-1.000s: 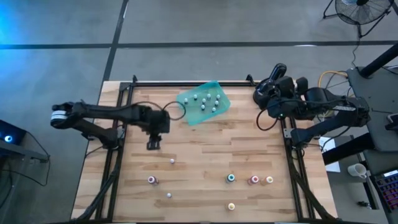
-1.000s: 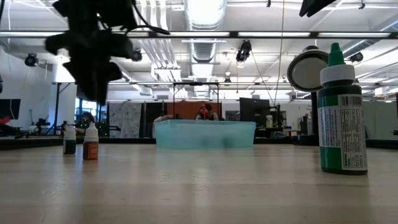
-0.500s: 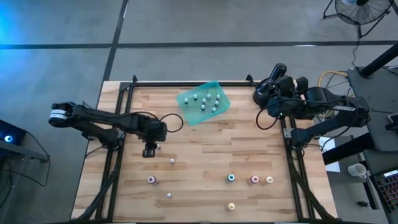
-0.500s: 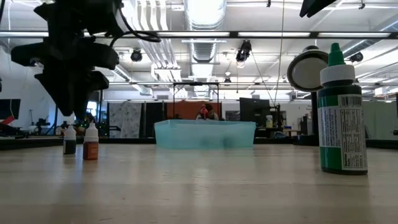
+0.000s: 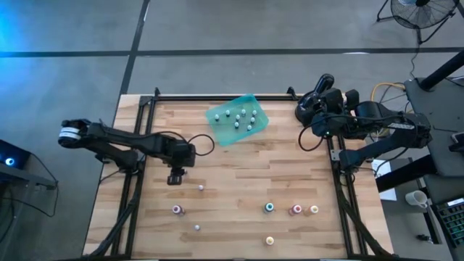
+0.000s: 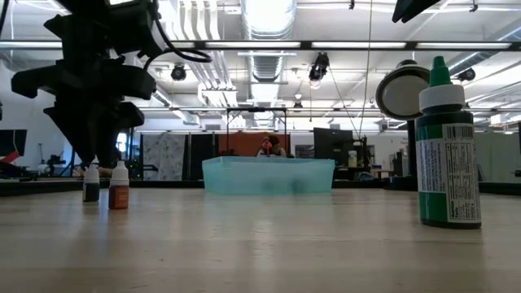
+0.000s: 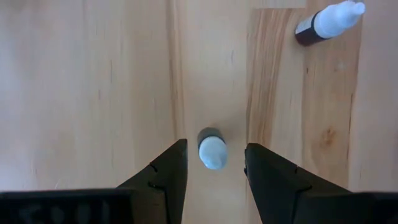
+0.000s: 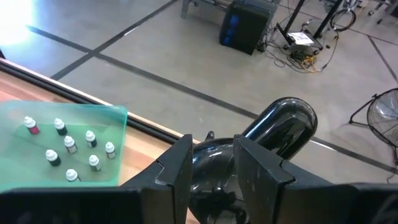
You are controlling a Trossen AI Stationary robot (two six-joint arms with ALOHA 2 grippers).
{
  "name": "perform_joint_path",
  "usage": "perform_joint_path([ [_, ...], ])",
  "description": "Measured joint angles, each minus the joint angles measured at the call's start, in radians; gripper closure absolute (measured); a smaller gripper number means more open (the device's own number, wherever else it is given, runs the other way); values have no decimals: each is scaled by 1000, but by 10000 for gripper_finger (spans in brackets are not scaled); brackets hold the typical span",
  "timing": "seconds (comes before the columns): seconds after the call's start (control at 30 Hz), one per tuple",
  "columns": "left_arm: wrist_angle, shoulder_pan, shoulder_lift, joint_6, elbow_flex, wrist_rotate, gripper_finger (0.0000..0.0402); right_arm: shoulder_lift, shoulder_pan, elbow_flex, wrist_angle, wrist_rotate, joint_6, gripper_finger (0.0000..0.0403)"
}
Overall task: Pick & Place food coloring
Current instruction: Put the blue small food coloring into the green bin
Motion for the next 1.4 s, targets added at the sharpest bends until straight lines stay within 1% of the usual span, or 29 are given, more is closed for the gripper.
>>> perform_joint_path([
  [0.3,6,0,45,21,-8,0,268,0,0,0,0,0,0,298],
  [0.67,16,0,45,24,-25,-4,269,0,-4,0,0,1,-3,298],
  [0.97,34,0,45,19,-31,-29,293,0,-5,0,-1,1,-3,305],
  [1.17,35,0,45,9,-33,-24,313,0,-5,0,-1,1,-4,302],
  [1.4,51,0,45,-18,-46,-19,317,0,-5,0,-1,1,-4,302],
])
